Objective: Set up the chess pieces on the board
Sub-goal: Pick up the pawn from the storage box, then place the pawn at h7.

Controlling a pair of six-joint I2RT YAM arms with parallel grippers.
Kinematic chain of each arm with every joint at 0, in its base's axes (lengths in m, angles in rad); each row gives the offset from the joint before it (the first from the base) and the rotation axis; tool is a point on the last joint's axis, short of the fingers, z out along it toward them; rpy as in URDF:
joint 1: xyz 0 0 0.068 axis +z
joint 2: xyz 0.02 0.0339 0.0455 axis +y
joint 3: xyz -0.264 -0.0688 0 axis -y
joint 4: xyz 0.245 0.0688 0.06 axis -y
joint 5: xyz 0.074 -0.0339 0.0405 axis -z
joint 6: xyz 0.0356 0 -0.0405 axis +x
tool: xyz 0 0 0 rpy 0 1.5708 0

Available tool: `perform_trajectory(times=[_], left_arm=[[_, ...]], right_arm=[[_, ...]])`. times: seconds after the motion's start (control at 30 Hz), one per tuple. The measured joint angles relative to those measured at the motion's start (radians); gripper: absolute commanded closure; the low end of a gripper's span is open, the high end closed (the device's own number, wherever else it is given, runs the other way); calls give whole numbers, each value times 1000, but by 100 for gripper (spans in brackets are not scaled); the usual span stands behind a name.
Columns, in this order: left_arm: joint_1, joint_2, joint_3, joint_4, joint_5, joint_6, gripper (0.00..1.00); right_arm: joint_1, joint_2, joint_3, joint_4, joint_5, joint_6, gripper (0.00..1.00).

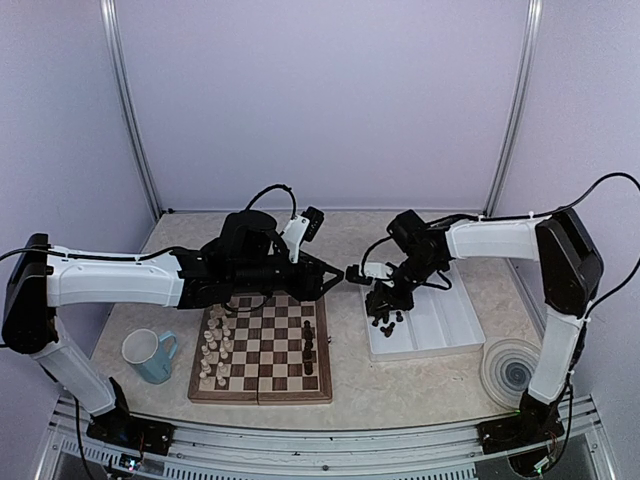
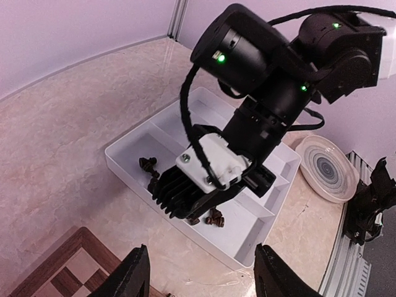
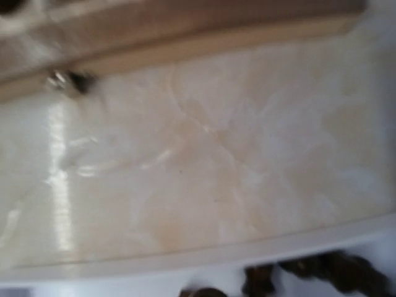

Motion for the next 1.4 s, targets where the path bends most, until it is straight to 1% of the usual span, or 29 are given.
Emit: perform_trajectory(times=[0.17,0.3,0.37,0.47,0.6,0.7,0.77,0.9,1.0,1.17,1.27,1.4], left_arm=[[7,-3,0,-10,3,7,43],[40,-15,22,-69,13,22,43],[75,-23,52,-117,21,27,43],[169,-53,111,-174,33,21,43],[341,-124,165,-187,61,-10,43],[436,-177,167,-178,52,-15,43],[476,-214,124,-139,49,-21,43],[549,-282,-34,-84,46,-26,43],[581,-278,-58,-97,33,-22,43],[587,-294,-58,-81,32,-22,42],[587,-310,-58,-69,38,-22,42],[587,-316,-58,-63,50,-24,42]], right_arm=[[0,-130,13,-53,-20,11,88],[6,-199,33,-89,-35,18,88],[20,-213,47,-106,-32,19,88],[71,-208,94,-145,-17,19,88],[168,-174,206,-177,-7,22,88],[254,-113,310,-192,5,29,88],[314,-63,368,-200,8,34,88],[429,53,463,-240,23,45,88],[506,131,495,-266,56,50,88],[604,206,495,-307,121,51,88],[631,222,495,-322,153,51,88],[633,229,495,-327,182,53,87]])
